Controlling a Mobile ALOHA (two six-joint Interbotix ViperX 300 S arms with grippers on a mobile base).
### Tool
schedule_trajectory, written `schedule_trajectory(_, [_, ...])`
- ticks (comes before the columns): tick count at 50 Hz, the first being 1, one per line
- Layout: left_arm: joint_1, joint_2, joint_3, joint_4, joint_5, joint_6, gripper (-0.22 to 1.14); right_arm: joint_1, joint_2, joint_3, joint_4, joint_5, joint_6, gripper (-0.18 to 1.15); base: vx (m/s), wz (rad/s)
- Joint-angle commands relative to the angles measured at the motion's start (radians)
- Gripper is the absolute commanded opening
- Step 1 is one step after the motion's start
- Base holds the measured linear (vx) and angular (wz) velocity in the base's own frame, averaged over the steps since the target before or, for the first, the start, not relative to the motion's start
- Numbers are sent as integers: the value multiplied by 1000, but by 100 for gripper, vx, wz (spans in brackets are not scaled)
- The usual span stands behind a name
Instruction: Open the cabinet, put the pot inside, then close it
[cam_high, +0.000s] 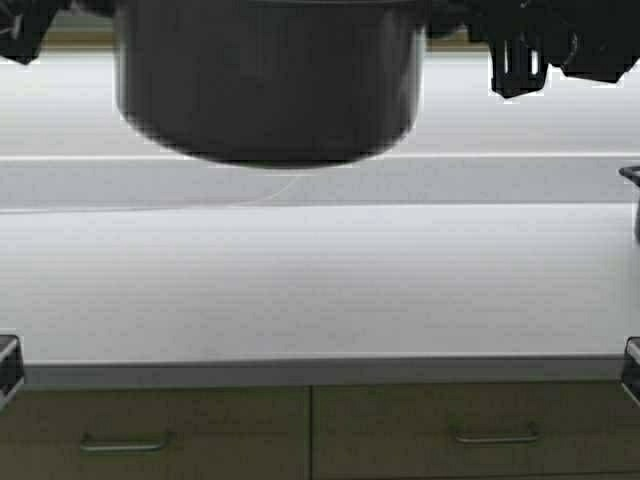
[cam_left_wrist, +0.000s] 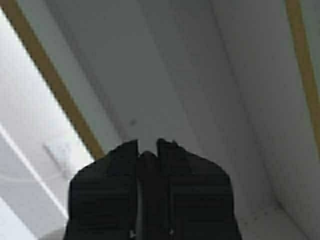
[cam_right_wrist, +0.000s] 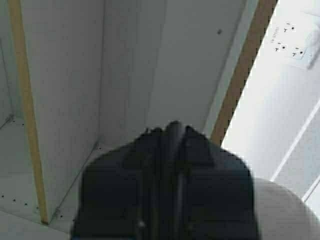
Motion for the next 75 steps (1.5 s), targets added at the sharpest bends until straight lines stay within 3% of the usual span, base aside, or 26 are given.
schedule_trajectory(1, [-67,-92,-101,-23,98,63,3,83,-89,-115,-35,84,2,7,1,-2])
schedule_trajectory(19, [-67,-143,-216,-147,247,202,3,87,-178,-331,-34,385,-92,7,2,-2])
schedule_trajectory(54, [-38,-120,-304,-173,307,230,3,74,-146,-468,-23,532,-104,7,13,0])
schedule_trajectory(75, [41,100,-532,-172,388,227,3,-6,-21,-670,-18,686,-91,7,19,3])
